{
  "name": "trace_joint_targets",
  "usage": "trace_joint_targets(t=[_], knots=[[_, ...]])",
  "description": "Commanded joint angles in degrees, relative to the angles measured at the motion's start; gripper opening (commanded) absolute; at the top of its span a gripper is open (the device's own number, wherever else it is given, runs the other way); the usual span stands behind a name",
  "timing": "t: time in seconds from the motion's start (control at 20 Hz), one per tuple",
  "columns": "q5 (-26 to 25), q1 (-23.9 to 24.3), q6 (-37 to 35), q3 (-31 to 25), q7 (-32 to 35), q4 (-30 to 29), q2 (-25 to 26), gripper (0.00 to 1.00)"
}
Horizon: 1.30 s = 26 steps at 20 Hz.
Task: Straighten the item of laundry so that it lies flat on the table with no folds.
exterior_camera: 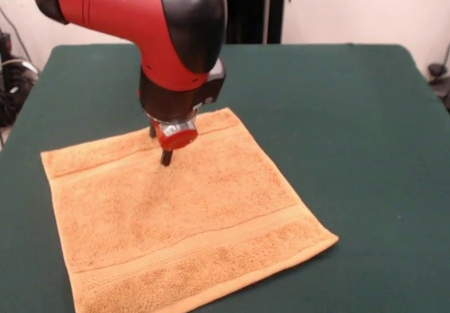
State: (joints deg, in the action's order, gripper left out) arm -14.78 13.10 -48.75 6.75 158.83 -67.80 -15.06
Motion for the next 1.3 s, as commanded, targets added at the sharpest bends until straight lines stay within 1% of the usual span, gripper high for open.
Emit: trace_joint_targets(t=[0.05, 0.2, 0.35, 0.5, 0.65, 0.7, 0.8, 0.95, 1.0, 1.15, 1.3], knots=[[-1.08, -0.98, -1.28, -1.14, -1.09, -16.71, 1.42, 1.0], [-0.9, -1.11, -1.37, -0.88, -1.22, -18.73, -0.14, 1.0], [-0.97, -1.32, -1.52, -0.59, -1.01, -19.46, -0.97, 1.0], [-1.62, -1.92, 0.85, -0.42, -0.18, -17.55, -0.6, 1.0], [-4.68, -4.93, 11.97, 1.39, 4.39, -12.41, 0.52, 1.0], [-5.74, -6.43, 13.96, 2.58, 5.83, -9.82, 0.89, 1.0], [-6.13, -8.3, 13.92, 3.34, 6.39, -5.47, 0.76, 1.0], [-5.35, -9.12, 11.89, 2.33, 4.08, 0.22, 0.74, 1.0], [-5.52, -9.52, 11.88, 2.35, 3.93, 2.6, 1.42, 1.0], [-5.99, -8.99, 12.61, 0.95, 1.33, 8.77, 3.34, 1.0], [-5.63, -8.28, 9.37, -0.2, -1.8, 14.42, 5.37, 1.0]])
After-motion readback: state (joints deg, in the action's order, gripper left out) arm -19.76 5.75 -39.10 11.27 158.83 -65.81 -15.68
